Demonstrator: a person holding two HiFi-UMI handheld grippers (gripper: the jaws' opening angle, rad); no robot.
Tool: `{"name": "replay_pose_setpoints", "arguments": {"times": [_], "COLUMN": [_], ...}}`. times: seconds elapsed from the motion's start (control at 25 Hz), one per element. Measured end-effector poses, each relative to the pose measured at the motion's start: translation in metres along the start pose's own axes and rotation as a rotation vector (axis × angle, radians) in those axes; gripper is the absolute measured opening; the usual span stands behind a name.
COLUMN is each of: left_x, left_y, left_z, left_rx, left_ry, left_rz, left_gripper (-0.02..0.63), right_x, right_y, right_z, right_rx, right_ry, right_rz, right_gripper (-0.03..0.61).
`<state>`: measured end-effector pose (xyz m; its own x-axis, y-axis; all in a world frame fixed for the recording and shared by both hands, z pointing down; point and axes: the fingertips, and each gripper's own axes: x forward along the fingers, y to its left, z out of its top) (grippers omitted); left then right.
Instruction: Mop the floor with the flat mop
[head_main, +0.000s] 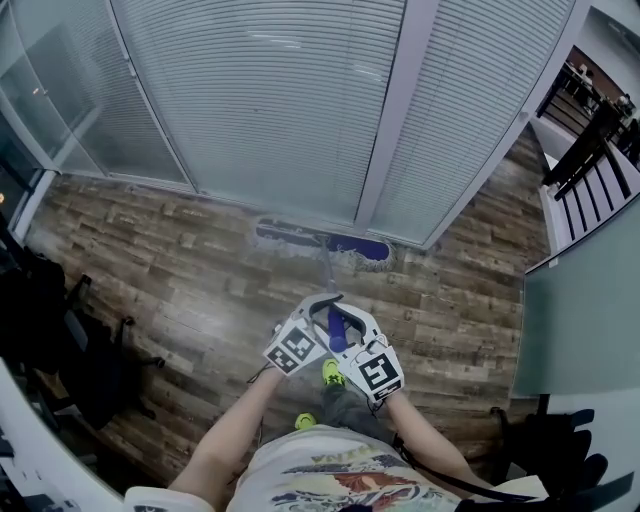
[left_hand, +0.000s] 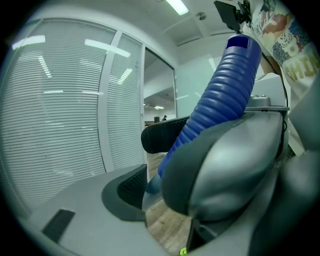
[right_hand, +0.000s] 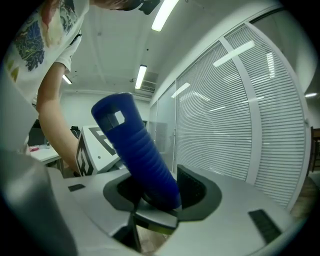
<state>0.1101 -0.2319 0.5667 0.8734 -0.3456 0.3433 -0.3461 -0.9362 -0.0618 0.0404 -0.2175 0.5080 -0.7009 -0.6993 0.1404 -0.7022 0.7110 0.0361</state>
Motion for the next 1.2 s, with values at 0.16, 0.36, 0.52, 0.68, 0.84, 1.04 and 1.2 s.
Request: {"name": "replay_pose_setpoints", "arguments": {"times": [0.16, 0.36, 0.52, 0.68, 0.84, 1.04, 1.2], "left_x": [-0.026, -0.069, -0.103, -0.136, -0.151, -0.169, -0.167], "left_y": [-0.028, -0.085, -0.140, -0.190, -0.225, -0.306, -0.370], "left_z": [-0.009, -0.028, -0.039, -0.044, -0.041, -0.052, -0.044], "left_rx": [-0.011, -0.010, -0.021, -0.042, -0.059, -0.073, -0.090], "left_ry": [-0.014, -0.019, -0.023, -0.021, -0.017, -0.011, -0.003], "left_rz": [0.012, 0.019, 0.026, 0.045, 0.071, 0.114, 0.163], "left_gripper": [0.173, 0.175, 0.176, 0.176, 0.176, 0.176, 0.178], "right_x": [-0.014, -0.045, -0.079, -0.112, -0.141, -0.207, -0.272], "right_y": [0.038, 0.106, 0.162, 0.214, 0.241, 0.296, 0.320], "right_z": [-0.003, -0.012, -0.017, -0.016, -0.013, -0.030, -0.035], "right_rx": [-0.013, -0.023, -0.030, -0.033, -0.035, -0.105, -0.120], "right_ry": [0.012, 0.012, 0.016, 0.024, 0.026, 0.024, 0.023], "right_rz": [0.014, 0.022, 0.032, 0.067, 0.099, 0.156, 0.218], "right_gripper": [0.181, 0.181, 0.181, 0.181, 0.181, 0.181, 0.181]}}
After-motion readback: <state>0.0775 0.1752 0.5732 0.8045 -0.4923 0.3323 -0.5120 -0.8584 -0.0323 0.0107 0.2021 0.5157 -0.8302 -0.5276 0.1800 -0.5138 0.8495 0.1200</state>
